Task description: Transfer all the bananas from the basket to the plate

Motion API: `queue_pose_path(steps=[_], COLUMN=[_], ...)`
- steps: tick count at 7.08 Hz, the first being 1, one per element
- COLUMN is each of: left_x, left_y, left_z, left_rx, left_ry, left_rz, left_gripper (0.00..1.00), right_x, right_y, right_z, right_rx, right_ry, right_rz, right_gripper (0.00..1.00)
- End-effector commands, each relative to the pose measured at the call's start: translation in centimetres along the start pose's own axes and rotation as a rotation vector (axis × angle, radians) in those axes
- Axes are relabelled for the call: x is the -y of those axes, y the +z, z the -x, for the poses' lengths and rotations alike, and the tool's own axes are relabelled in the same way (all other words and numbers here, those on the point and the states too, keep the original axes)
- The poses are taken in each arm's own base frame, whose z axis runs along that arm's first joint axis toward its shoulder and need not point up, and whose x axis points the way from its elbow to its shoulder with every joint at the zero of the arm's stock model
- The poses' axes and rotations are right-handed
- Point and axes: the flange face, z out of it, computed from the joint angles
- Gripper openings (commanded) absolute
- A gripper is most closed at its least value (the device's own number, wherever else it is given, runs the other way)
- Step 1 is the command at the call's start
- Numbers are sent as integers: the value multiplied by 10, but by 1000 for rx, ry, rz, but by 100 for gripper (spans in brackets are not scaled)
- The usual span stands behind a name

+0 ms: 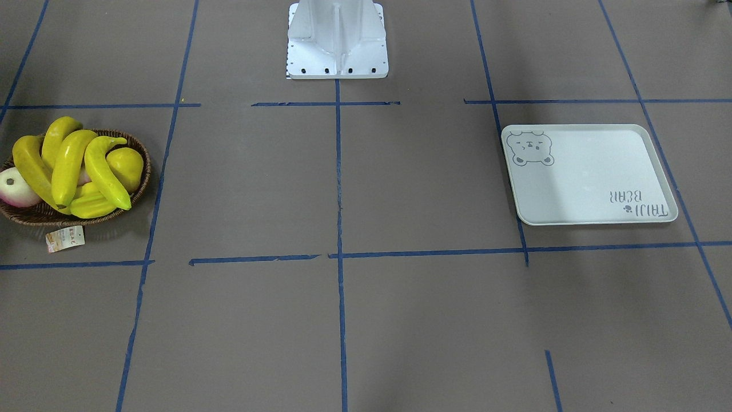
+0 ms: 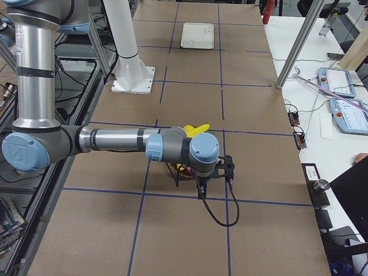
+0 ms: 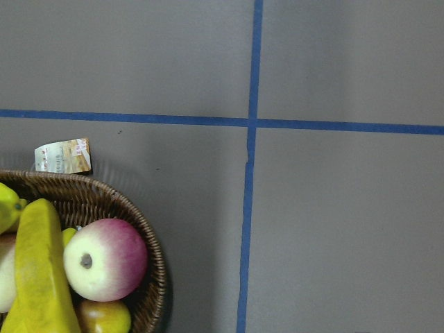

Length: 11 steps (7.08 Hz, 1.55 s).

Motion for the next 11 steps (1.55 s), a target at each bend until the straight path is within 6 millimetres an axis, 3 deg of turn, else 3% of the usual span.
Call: queue_pose_path(steps=[1, 3, 4, 5, 6, 7, 8, 10, 11], left_x=[0, 0, 0, 0, 0, 0, 1, 0, 0], left_y=[-1, -2, -3, -3, -4, -3, -4, -3, -3], left_z=[-1, -2, -4, -3, -4, -3, -4, -3, -3], left_rx=[0, -1, -1, 0, 0, 0, 0, 0, 0], left_ry=[4, 6, 10, 9, 11, 9, 11, 10, 10], left_rz=[-3, -5, -8, -7, -10, -7, -10, -9, -9], left_gripper=[100, 100, 100, 100, 100, 100, 100, 100, 100], right_x=[11, -30, -34, -49, -61, -75, -77, -76, -76], right_y=[-8, -1, 9, 45, 58, 87, 106, 122, 139], right_z=[39, 100, 127, 150, 152, 142, 135, 146, 134], right_rx=[8, 17, 29, 46, 75, 105, 133, 141, 130], right_ry=[-84, -166, -186, -230, -168, -195, -227, -200, -190], right_rz=[-17, 15, 10, 16, -39, -51, -58, -23, 3], right_gripper=[100, 99, 99, 98, 99, 99, 99, 99, 99])
